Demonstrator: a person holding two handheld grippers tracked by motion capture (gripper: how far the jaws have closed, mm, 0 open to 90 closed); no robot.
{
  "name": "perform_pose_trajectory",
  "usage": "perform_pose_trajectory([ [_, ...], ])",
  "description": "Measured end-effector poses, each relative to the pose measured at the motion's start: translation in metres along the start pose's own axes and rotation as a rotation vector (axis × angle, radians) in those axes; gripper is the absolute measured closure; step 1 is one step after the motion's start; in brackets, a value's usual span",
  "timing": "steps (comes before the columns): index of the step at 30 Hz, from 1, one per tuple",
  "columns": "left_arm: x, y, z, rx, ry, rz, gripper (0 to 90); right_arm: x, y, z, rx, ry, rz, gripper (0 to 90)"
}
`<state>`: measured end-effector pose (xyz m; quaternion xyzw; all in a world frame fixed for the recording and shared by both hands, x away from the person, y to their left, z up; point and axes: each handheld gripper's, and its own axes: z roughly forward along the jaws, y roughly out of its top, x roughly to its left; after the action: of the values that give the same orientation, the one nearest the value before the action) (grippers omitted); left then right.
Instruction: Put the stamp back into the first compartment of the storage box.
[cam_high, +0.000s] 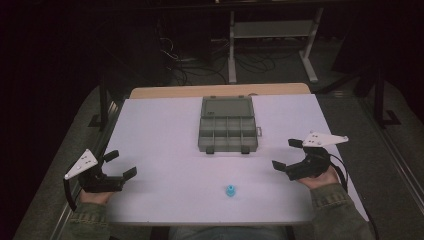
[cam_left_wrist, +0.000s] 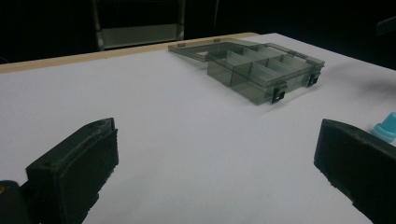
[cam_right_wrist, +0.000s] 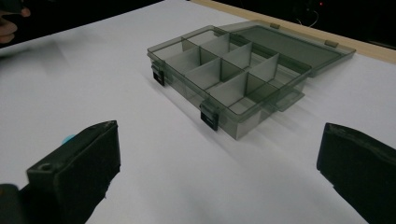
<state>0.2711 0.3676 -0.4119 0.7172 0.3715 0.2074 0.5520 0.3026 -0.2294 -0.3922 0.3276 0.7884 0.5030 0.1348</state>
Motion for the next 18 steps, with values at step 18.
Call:
perform_pose_trajectory([
  [18,-0.001,0.0,0.0,-0.005,-0.002,-0.005,0.0,0.023,0.017,0.021,0.02,0.07,-0.06,0.0],
])
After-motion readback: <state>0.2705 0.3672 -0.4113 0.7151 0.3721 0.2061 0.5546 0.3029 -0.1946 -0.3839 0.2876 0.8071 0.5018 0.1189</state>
